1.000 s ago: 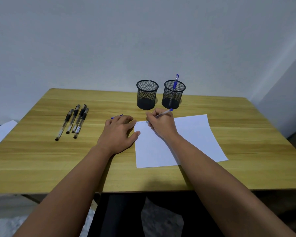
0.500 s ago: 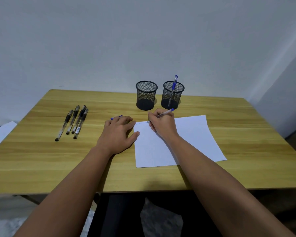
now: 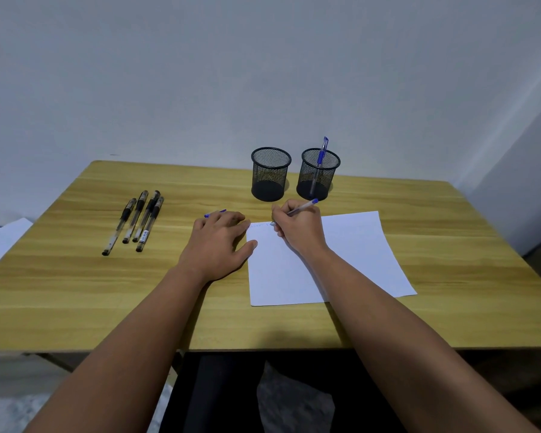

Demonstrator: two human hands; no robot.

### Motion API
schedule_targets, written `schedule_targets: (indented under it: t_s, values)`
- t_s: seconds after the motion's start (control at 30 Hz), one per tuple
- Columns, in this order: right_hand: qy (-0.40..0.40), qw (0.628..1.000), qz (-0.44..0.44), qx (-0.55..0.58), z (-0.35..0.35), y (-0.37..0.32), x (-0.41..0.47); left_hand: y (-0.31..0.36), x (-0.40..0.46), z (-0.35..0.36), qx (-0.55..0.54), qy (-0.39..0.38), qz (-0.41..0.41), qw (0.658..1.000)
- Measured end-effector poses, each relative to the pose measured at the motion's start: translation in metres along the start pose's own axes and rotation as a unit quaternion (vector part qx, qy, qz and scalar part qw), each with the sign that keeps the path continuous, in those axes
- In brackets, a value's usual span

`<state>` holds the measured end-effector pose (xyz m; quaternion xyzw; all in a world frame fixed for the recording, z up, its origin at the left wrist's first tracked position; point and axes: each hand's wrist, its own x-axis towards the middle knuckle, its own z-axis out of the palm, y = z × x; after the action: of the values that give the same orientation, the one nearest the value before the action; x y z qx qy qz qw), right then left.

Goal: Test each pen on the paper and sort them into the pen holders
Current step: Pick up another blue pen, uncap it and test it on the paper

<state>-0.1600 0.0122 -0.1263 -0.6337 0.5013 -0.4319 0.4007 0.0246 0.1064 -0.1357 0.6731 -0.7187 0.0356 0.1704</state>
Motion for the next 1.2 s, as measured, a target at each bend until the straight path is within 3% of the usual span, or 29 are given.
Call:
schedule_targets:
  t_s: [1.2]
  values:
    - [0.027,1.000,-0.005,-0.004,-0.0008,-0.0019,-0.0004,0.0006,-0.0011,0.0000,-0.012,0.003,-0.002,1.000]
